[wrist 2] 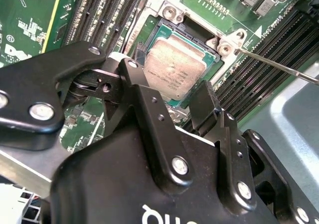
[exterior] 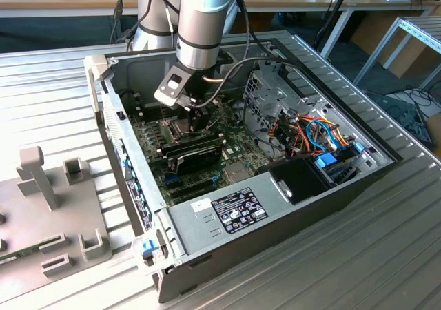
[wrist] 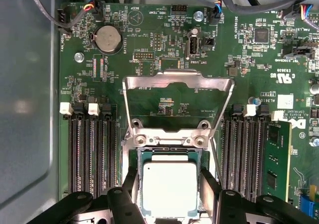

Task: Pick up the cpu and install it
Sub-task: 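Place the cpu into insertion slot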

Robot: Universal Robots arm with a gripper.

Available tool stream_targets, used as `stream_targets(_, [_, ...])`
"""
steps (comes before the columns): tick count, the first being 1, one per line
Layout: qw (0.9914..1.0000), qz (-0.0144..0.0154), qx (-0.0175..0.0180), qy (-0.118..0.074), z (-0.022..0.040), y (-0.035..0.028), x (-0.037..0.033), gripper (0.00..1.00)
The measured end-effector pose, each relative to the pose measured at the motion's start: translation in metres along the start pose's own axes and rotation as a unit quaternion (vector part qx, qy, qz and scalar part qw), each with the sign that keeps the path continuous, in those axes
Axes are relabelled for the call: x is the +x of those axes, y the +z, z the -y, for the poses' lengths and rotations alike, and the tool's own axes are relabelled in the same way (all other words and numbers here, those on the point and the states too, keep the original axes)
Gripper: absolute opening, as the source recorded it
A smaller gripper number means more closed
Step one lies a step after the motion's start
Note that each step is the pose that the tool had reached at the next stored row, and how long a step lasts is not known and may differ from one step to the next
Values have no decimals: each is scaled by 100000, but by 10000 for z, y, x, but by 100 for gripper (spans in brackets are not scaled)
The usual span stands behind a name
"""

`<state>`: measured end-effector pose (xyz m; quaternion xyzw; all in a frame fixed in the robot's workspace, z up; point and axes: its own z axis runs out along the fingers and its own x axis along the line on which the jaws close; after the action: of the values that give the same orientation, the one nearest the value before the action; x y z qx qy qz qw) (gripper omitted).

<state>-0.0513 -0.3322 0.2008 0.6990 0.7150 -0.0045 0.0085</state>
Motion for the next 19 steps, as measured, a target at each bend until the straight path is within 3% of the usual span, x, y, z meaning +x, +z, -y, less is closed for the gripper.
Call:
stream_targets(11, [100000, 1, 0, -4, 5, 1, 0, 62])
stream_targets(13, [100000, -2, 1, -2, 5, 2, 0, 63])
stream_targets(14, [100000, -3, 0, -2, 5, 3, 0, 69])
stream_targets(19, [100000, 5, 3, -6, 7, 11, 7, 69])
